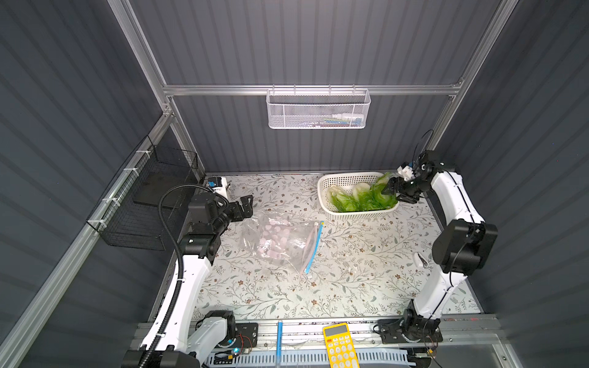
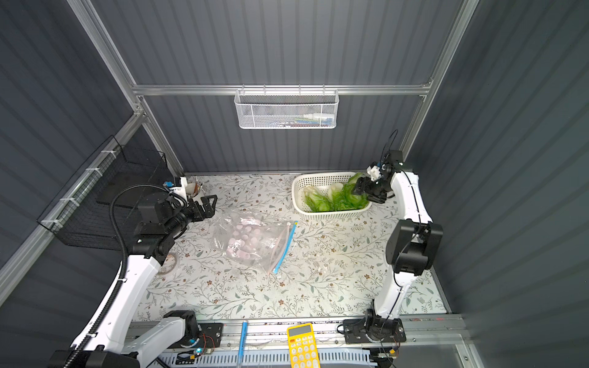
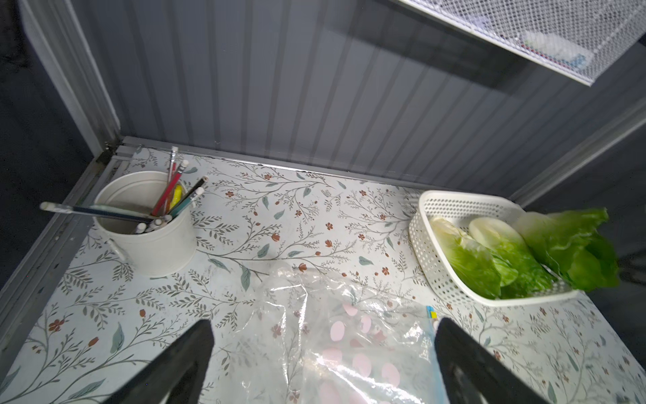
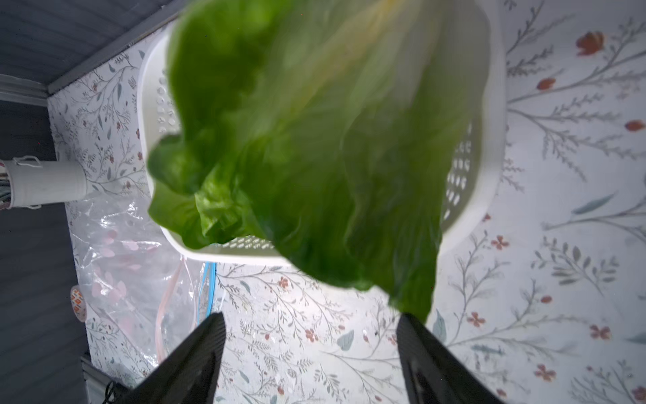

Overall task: Open the zip-top bag and take out the chinese cabbages
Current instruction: Place the Chinese cabbage in the basket, then reset both arms

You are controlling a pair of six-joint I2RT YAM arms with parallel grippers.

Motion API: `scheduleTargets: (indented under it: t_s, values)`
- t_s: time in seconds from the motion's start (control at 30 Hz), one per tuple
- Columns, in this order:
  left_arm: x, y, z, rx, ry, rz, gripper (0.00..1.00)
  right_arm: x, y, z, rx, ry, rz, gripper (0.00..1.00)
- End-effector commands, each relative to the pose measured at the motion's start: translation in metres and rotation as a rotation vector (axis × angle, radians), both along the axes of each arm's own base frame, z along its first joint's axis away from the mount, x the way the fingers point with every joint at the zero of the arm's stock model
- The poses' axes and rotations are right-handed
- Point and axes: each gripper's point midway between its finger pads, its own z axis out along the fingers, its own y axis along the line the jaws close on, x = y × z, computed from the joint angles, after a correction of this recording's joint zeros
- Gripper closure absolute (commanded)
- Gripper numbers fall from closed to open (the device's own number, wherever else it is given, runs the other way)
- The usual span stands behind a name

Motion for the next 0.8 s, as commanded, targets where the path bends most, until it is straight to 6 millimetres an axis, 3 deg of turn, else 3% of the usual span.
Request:
scheduleTargets:
  t_s: [0.0,0.23,0.33,0.5,0.63,0.77]
  values:
    - [0.012,0.029,-0.025,-0.018,0.044,0.197,0.00,-0.004,0.003,0.021,-0.011,-0.182,-0.003,0.18]
    - [0.024,0.069,-0.083,0.115,0.055,0.408,0.00,-0.039,-0.004,0.019,-0.084,-0.487,-0.087,0.01]
    - [0.024,0.085,-0.098,0.242,0.025,0.458,0.00,-0.047,-0.008,0.010,-0.115,-0.592,-0.118,0.01]
    - [0.022,0.088,-0.122,0.329,-0.048,0.451,0.00,-0.052,-0.028,-0.011,-0.226,-0.757,-0.205,0.01]
    - [0.026,0.082,-0.142,0.343,-0.048,0.404,0.00,-0.053,-0.026,-0.021,-0.229,-0.873,-0.206,0.01]
    - [0.032,0.072,-0.158,0.336,-0.049,0.344,0.00,-0.050,-0.029,-0.035,-0.259,-0.875,-0.197,0.01]
